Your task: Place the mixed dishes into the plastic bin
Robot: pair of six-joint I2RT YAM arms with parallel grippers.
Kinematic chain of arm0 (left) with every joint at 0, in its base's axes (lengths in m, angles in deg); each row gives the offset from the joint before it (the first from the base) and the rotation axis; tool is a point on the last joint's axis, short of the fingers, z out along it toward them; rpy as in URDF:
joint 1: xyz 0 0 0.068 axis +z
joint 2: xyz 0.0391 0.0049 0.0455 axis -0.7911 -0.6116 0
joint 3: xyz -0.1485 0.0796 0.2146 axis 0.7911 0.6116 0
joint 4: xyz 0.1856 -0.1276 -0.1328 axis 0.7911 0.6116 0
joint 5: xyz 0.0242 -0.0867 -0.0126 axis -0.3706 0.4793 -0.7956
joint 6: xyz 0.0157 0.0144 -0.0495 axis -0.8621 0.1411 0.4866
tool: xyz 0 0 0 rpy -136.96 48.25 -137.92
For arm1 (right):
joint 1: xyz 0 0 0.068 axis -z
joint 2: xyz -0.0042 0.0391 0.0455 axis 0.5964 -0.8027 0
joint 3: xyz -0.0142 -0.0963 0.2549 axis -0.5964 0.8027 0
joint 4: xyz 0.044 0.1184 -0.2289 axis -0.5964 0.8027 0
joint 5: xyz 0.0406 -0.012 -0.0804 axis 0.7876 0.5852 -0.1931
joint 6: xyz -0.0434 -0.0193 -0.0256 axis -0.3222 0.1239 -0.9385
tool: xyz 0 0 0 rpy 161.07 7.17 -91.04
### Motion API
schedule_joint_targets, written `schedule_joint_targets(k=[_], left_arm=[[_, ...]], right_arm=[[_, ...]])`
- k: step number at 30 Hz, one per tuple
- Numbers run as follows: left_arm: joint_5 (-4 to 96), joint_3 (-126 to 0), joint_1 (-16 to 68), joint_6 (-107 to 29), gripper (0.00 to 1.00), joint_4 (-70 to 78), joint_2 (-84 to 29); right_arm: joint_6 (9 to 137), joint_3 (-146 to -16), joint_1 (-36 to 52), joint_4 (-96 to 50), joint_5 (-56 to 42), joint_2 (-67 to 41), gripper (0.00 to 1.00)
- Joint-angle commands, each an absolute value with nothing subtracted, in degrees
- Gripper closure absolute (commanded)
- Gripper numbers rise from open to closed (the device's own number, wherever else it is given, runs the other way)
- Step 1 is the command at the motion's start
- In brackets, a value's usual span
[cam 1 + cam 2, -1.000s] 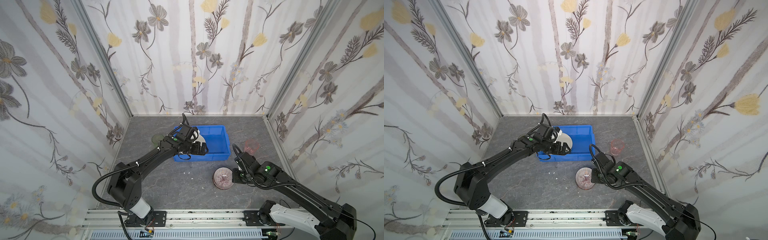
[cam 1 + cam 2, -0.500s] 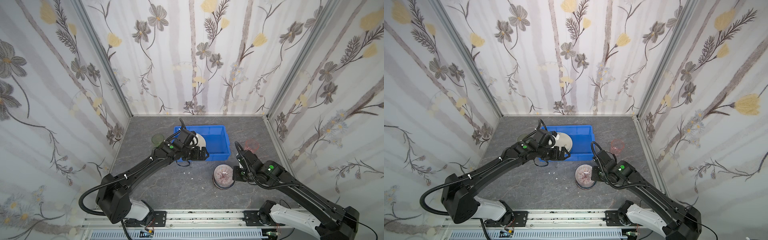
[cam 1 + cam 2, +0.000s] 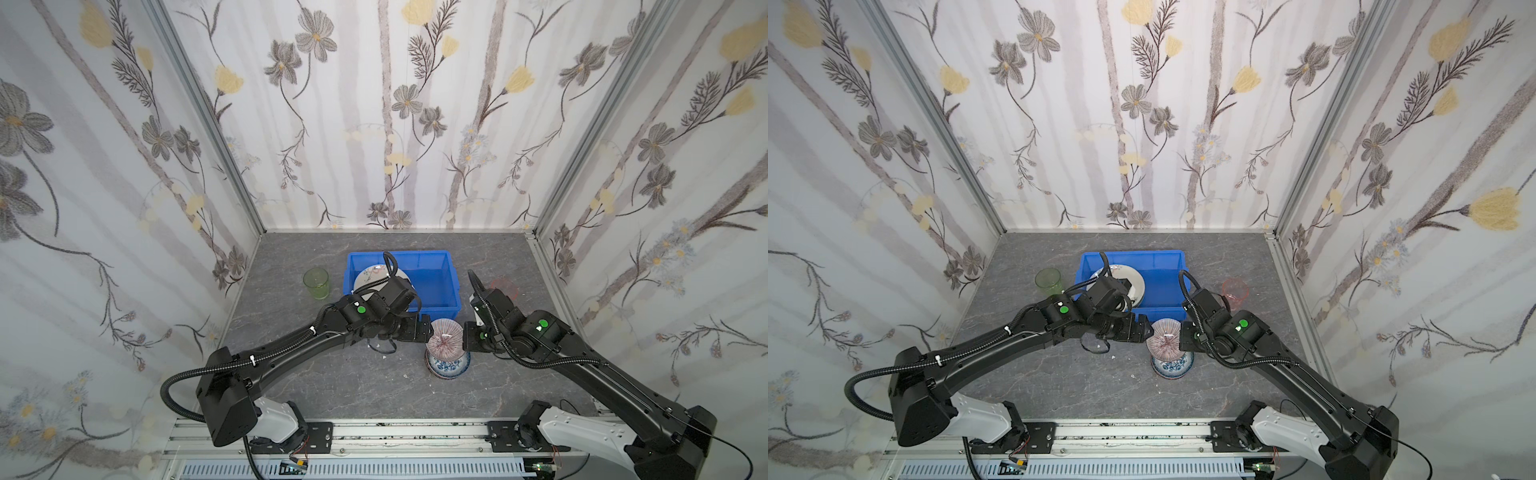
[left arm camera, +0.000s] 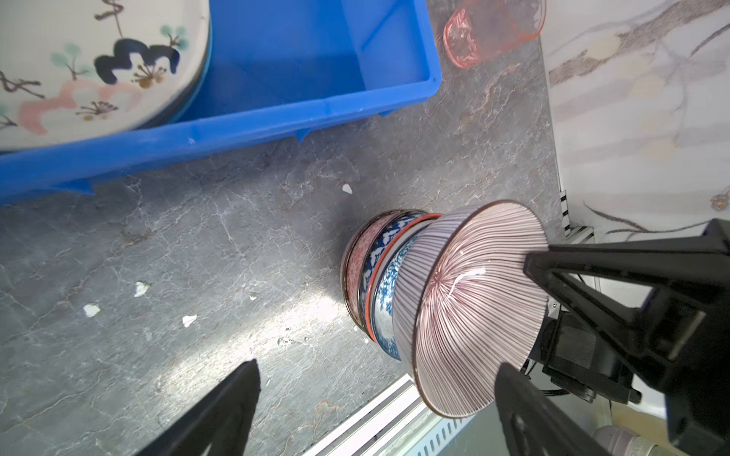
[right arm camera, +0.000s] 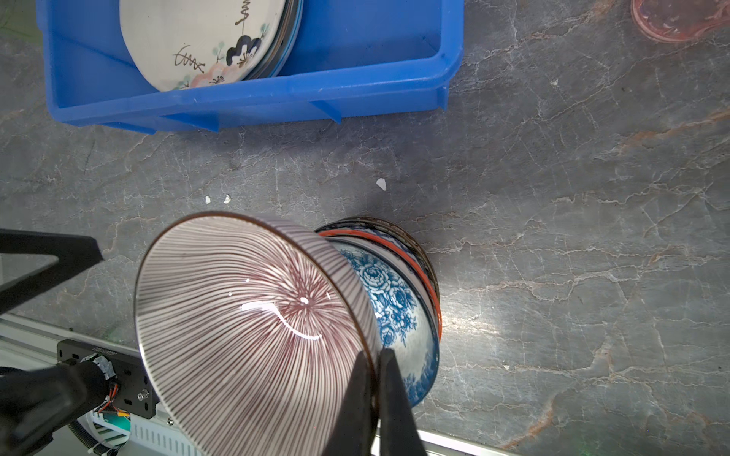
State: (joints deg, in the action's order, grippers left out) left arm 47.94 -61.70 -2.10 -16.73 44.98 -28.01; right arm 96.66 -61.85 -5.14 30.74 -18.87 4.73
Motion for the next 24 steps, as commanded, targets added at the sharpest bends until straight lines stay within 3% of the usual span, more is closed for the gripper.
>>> schedule_joint_targets(k=[1, 16, 24], left_arm=[[45.7, -62.6, -2.7, -16.0, 0.12, 46.5, -29.0], [41.6, -64.9, -3.0, -16.8, 0.22, 47.2, -33.5], [40.8, -67.6, -3.1, -17.1, 0.33, 47.2, -36.0]], right_arm=[[95.4, -63.2, -5.1, 29.7, -19.7, 3.7, 1.00], [94.4, -64.8, -5.0, 30.4, -20.7, 2.3, 1.00], [94.4, -64.5, -5.0, 30.2, -20.7, 2.7, 1.00]])
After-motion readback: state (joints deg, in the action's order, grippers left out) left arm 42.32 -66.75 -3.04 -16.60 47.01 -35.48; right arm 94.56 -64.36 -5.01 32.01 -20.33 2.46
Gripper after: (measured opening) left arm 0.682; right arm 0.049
